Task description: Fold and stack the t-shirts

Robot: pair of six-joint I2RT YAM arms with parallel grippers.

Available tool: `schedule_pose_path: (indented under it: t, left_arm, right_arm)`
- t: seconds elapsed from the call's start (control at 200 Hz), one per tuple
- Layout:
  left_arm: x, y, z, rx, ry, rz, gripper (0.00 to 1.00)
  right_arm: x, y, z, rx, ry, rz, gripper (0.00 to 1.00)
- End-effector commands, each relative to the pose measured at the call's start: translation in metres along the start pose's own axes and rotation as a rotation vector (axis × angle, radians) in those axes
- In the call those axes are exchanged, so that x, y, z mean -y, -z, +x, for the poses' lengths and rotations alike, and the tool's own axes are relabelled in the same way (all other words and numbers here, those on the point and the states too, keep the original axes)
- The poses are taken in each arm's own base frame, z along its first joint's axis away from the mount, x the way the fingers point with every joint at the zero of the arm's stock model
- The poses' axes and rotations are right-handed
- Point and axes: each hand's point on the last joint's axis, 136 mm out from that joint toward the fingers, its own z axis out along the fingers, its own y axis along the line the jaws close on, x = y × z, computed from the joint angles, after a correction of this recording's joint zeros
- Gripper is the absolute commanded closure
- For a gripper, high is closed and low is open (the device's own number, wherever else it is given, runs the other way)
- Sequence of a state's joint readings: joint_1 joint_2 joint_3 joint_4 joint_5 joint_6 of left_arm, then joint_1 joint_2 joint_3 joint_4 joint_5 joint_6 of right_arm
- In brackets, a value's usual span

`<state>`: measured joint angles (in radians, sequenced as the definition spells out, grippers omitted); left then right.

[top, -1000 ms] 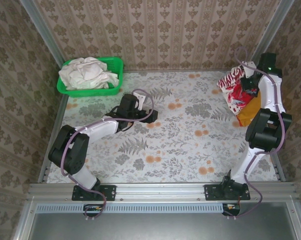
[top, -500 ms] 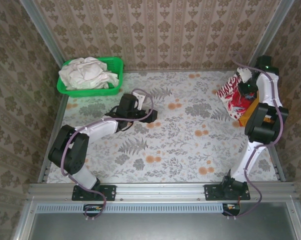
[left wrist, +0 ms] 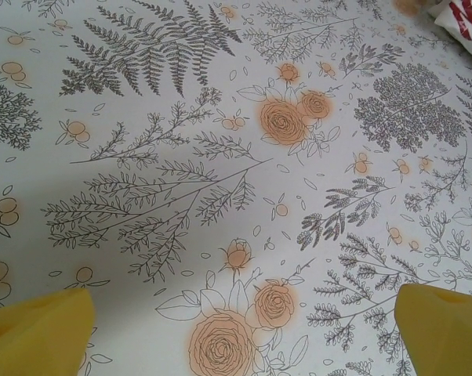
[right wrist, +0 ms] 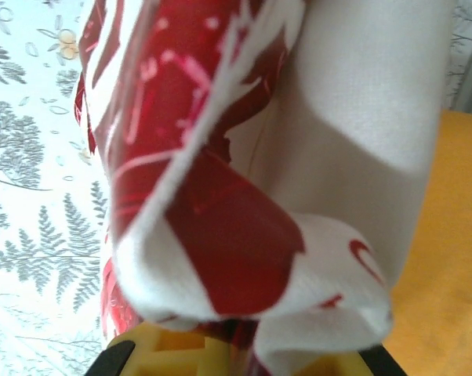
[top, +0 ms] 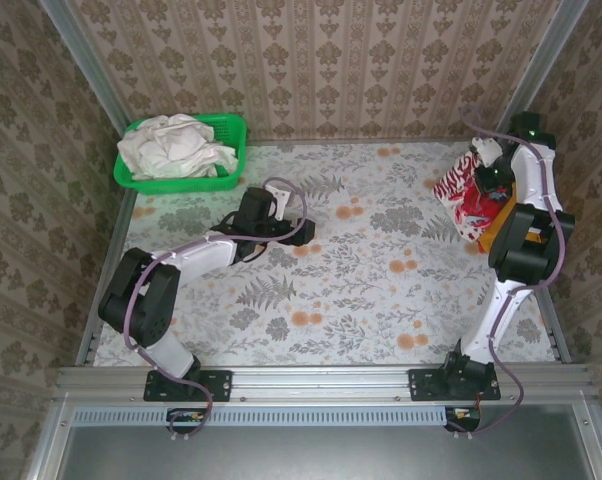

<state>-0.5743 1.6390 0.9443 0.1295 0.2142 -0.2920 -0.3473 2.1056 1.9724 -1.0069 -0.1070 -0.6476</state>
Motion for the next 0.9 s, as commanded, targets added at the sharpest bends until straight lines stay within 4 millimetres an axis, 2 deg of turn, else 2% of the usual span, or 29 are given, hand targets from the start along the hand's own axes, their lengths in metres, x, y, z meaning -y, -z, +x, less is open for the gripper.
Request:
schedule_pose_path:
  t: [0.0,0.21,0.36,0.545,0.63,0.735,0.895]
  left_arm:
    - [0.003,0.0,-0.009,0.025,0.008,0.019,0.0]
    - [0.002,0.001,-0.008,0.023,0.004,0.016,0.0]
    - [0.003,-0.001,-0.008,0.024,0.004,0.022,0.0]
    - [0.004,-0.005,-0.008,0.025,0.022,0.035,0.0]
    - [0.007,-0.006,-0.009,0.024,0.026,0.047,0.0]
    - [0.007,-0.006,-0.009,0.019,0.021,0.048,0.0]
    - [0.005,-0.006,-0.007,0.016,0.016,0.035,0.0]
  right_arm:
    - [-0.035,-0.015,-0.004,-0.036,-0.018,-0.108,1.0]
    - [-0.073,-0.039,-0.009,-0.046,-0.076,-0.142,1.0]
    - [-0.098,-0.047,-0.008,-0.067,-0.114,-0.18,1.0]
    - [-0.149,-0.046,-0.018,-0.009,-0.15,-0.273,1.0]
    - [-0.169,-0.036,-0.03,0.064,-0.201,-0.365,1.0]
    - [-0.172,-0.028,-0.04,0.124,-0.262,-0.406,1.0]
    - [-0.15,-0.026,-0.04,0.132,-0.347,-0.371,1.0]
